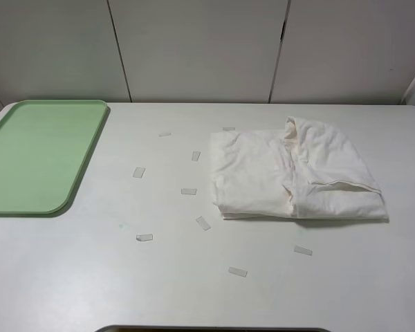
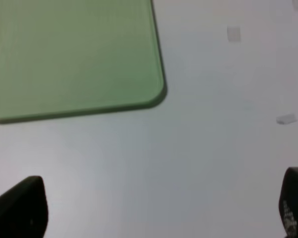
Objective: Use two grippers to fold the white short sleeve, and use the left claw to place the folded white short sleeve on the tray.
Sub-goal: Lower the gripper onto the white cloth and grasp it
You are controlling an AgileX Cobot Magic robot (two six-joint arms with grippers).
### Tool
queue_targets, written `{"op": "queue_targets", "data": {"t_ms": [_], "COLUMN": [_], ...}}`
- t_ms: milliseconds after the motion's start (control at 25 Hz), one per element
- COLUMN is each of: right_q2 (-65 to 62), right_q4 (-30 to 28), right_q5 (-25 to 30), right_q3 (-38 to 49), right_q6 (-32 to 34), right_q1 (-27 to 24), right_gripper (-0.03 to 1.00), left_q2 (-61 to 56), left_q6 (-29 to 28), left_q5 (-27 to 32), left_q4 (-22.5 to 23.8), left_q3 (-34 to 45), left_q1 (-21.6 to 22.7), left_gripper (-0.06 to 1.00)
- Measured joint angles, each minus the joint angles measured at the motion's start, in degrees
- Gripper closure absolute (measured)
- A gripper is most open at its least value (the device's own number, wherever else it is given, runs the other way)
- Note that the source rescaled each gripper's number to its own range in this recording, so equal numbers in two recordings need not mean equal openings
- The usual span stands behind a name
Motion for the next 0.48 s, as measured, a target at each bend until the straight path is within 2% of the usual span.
{"op": "queue_targets", "data": {"t_ms": [200,480], "right_q2": [0.00,0.00], "right_q4": [0.00,0.00], "right_q5": [0.00,0.00], "right_q3": [0.00,0.00], "right_q6": [0.00,0.00], "right_q1": [0.00,0.00], "right_gripper": [-0.03,-0.03], "left_q2": [14.33,32.39], "left_q6": [0.34,1.57], "left_q5": [-1.95,-10.31], "left_q4": [-1.57,-7.05], "left_q3": [-3.32,-6.63], "left_q1": [0.00,0.00], "left_gripper": [0.02,0.02]}}
